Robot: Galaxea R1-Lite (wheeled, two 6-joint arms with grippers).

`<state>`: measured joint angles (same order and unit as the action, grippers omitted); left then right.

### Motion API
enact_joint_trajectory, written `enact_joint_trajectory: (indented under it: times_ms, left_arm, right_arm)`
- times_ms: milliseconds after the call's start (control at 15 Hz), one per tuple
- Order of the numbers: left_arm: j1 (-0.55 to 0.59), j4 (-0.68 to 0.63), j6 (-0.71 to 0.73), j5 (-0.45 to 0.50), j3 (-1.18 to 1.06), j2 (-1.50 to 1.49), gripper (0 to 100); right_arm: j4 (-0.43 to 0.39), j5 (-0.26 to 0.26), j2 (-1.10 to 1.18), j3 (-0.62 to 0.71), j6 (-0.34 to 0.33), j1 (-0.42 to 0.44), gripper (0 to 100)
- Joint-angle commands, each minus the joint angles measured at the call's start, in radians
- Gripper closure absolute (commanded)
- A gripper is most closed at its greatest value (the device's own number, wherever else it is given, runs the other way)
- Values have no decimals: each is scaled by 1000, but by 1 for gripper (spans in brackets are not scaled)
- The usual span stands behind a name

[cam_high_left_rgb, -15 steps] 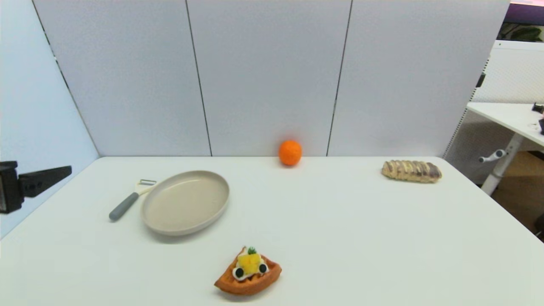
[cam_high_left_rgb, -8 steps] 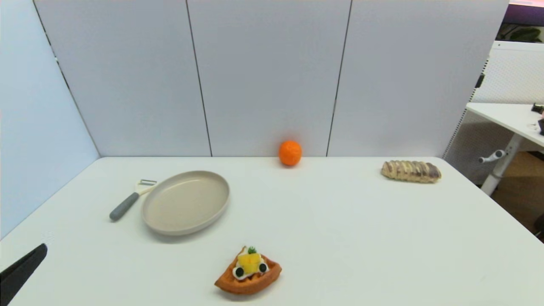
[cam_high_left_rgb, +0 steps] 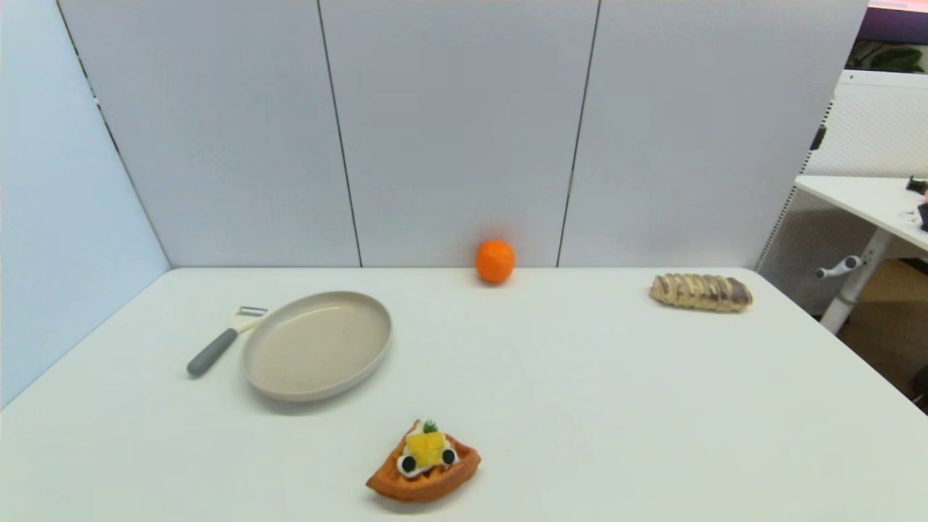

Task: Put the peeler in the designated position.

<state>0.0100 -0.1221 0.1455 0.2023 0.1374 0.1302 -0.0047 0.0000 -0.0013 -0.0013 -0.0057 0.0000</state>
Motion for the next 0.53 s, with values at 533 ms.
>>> enact_joint_trajectory:
  times_ms: [533]
  left_arm:
    - [-5,125,-90,-167,-137,-129,0]
  right_arm:
    - [-1,0,1,0,0,0,0]
